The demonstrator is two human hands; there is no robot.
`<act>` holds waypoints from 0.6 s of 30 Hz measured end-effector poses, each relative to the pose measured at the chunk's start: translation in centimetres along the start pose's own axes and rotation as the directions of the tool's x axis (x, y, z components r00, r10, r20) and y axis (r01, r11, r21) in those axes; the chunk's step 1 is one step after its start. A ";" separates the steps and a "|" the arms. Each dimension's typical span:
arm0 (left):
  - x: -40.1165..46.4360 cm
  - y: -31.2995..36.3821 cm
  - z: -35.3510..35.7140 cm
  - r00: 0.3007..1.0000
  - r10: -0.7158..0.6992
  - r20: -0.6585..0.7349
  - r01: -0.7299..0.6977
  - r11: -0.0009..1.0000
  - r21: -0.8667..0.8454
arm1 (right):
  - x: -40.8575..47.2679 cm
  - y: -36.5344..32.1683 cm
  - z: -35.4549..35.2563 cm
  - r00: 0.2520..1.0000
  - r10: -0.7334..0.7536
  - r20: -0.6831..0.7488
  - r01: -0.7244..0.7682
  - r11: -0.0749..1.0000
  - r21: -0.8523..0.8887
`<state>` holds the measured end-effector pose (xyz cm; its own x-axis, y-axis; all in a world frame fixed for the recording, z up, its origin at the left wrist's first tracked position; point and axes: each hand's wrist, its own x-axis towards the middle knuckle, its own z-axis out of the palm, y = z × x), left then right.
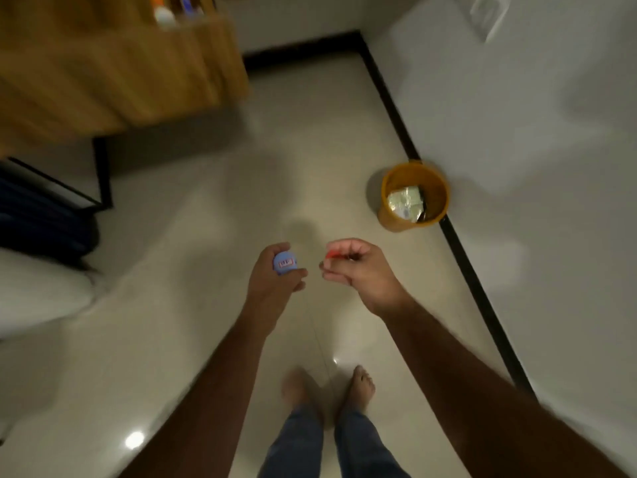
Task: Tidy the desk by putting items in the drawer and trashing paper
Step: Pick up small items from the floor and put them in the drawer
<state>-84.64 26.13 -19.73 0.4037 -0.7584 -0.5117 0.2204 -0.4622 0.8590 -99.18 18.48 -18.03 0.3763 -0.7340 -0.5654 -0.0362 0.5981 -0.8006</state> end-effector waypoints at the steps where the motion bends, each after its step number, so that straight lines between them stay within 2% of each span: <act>1: -1.7 2.8 -1.1 1.000 0.022 0.001 -0.022 1.000 -0.019 | -1.9 -2.6 1.4 1.000 -0.019 0.020 0.019 1.000 -0.009; 5: -7.3 11.7 -5.7 0.992 0.122 -0.021 -0.123 0.992 -0.038 | -8.2 -10.6 6.7 0.989 -0.100 0.109 0.104 0.994 -0.033; 8: -10.1 15.6 -8.7 0.978 0.190 -0.080 -0.195 0.979 -0.062 | -10.4 -13.4 10.5 0.978 -0.156 0.136 0.161 0.987 -0.026; 12: -11.9 18.6 -11.8 0.968 0.227 -0.106 -0.231 0.973 -0.024 | -10.7 -15.1 14.6 0.967 -0.186 0.172 0.189 0.982 -0.001; 18: -10.8 20.5 -15.9 0.933 0.287 -0.217 -0.274 0.958 0.090 | -8.2 -16.7 19.6 0.962 -0.189 0.199 0.192 0.981 0.005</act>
<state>-70.41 32.14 3.78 0.6325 -0.7407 -0.2266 0.0204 -0.2765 0.9608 -83.47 20.81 3.87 0.5530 -0.7550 -0.3525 0.0414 0.4474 -0.8934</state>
